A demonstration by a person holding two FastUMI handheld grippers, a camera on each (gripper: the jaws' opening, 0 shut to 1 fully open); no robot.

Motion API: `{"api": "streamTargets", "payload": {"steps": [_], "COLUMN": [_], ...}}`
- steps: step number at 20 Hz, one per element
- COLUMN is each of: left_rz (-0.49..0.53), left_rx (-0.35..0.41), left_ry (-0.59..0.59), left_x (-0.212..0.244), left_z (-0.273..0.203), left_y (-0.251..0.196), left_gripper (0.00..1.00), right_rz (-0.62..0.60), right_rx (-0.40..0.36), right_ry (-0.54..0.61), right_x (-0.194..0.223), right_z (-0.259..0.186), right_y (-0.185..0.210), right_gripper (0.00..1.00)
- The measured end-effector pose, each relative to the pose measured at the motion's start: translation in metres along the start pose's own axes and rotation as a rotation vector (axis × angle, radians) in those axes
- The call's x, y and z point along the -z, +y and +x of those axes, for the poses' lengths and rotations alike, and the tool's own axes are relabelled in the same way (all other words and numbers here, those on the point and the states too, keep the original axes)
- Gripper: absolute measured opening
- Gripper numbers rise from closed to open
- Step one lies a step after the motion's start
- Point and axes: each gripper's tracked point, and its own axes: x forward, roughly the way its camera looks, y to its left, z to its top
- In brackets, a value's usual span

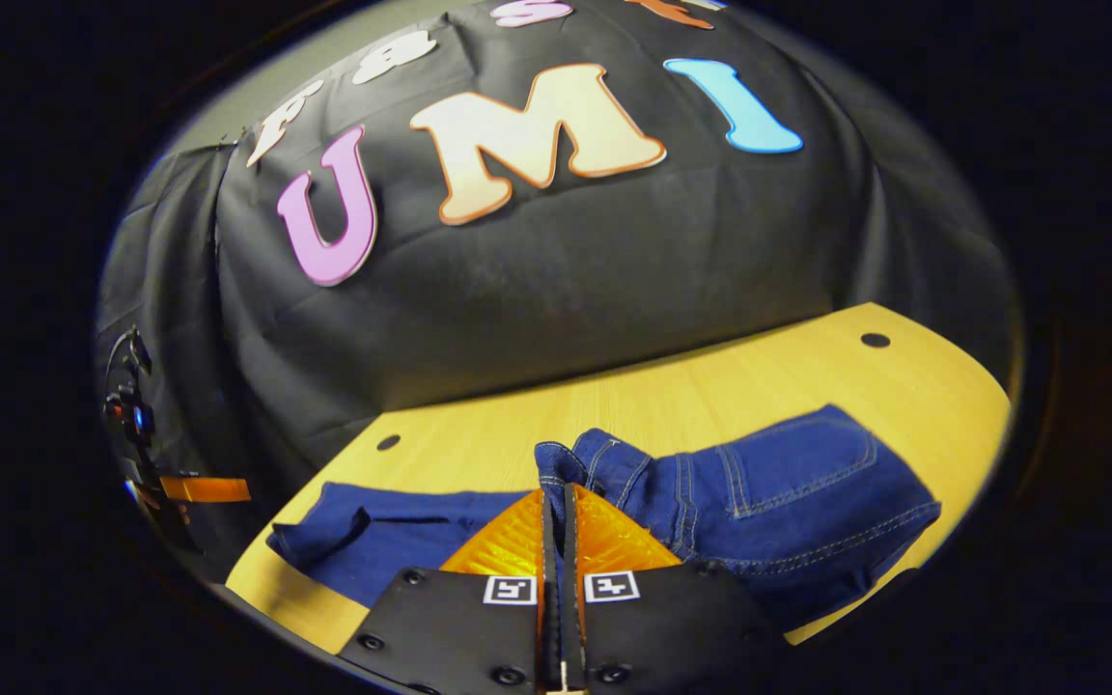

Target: Grasp the waist and the cuffs of the jeans and fold them to make the two legs overlap; first hold the waist and fold one-third of the jeans toward the cuffs, then hold the cuffs and fold the remaining one-third in the same direction to finish folding.

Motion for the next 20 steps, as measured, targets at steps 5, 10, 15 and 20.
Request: {"api": "streamTargets", "payload": {"steps": [5, 10, 15, 20], "left_rz": [-0.044, -0.078, -0.126, -0.090], "left_rx": [0.003, -0.034, -0.111, -0.104], "left_ry": [0.042, 0.094, 0.147, 0.240], "left_x": [0.019, 0.041, 0.066, 0.090], "left_z": [0.011, 0.024, 0.036, 0.045], "left_y": [0.017, 0.043, 0.075, 0.079], "left_gripper": [0.95, 0.95, 0.97, 0.96], "right_rz": [-0.041, -0.013, -0.026, -0.050], "right_rx": [0.026, -0.020, 0.011, 0.038], "right_ry": [0.110, 0.052, 0.052, 0.055], "right_x": [-0.008, -0.026, -0.045, -0.046], "right_z": [0.000, -0.021, -0.042, -0.050], "right_y": [0.006, 0.022, 0.012, 0.005], "right_gripper": [0.04, 0.98, 0.98, 0.98]}}
